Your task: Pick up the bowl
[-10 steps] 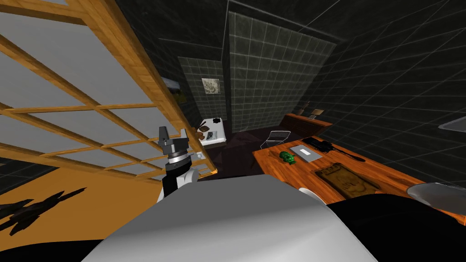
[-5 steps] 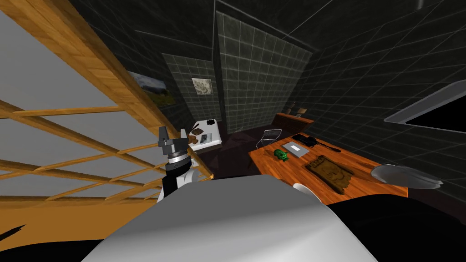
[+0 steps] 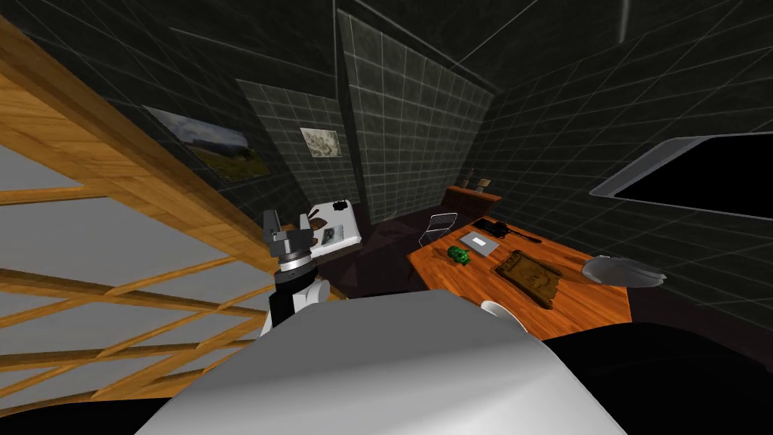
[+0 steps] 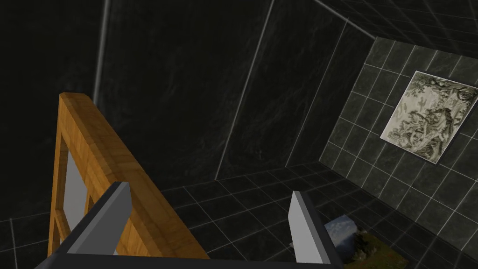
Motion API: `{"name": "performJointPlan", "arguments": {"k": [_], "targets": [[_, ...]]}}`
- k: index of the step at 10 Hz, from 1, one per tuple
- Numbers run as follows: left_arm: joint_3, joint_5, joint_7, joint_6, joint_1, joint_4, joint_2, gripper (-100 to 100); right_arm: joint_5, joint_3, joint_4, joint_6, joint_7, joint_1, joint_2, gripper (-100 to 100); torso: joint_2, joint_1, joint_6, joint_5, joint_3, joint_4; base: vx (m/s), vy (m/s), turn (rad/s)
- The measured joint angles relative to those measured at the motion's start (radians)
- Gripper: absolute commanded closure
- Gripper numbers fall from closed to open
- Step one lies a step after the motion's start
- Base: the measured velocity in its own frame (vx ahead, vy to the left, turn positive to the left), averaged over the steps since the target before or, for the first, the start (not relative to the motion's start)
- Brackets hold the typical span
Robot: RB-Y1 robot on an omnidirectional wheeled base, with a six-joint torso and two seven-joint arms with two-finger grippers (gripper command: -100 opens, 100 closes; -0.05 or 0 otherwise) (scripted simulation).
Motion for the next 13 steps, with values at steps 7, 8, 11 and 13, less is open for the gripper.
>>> {"name": "performJointPlan", "arguments": {"k": [7,8,11,13], "targets": [[0.0,0.0,0.0,0.0,0.0,0.0,0.0,0,-0.094,0.019,0.028,-0.04,0.193,-0.019,0.007,-100,0.006,0.001,-0.001,0.0,0.003,0.001,0.062,-0.012,-0.141],[0.0,0.0,0.0,0.0,0.0,0.0,0.0,0,-0.122,0.035,0.017,-0.043,0.216,-0.02,0.004,-100,0.003,0.0,0.001,0.0,0.002,0.001,0.129,-0.029,-0.283],[0.0,0.0,0.0,0.0,0.0,0.0,0.0,0,-0.171,0.042,0.038,-0.066,0.301,-0.032,0.008,-100,0.005,0.001,-0.001,0.0,0.003,0.001,0.028,0.001,-0.006],[0.0,0.0,0.0,0.0,0.0,0.0,0.0,0,-0.199,0.053,0.065,-0.087,0.348,-0.049,0.013,-100,0.004,0.0,0.0,0.0,0.002,0.001,0.106,-0.007,-0.322]]}}
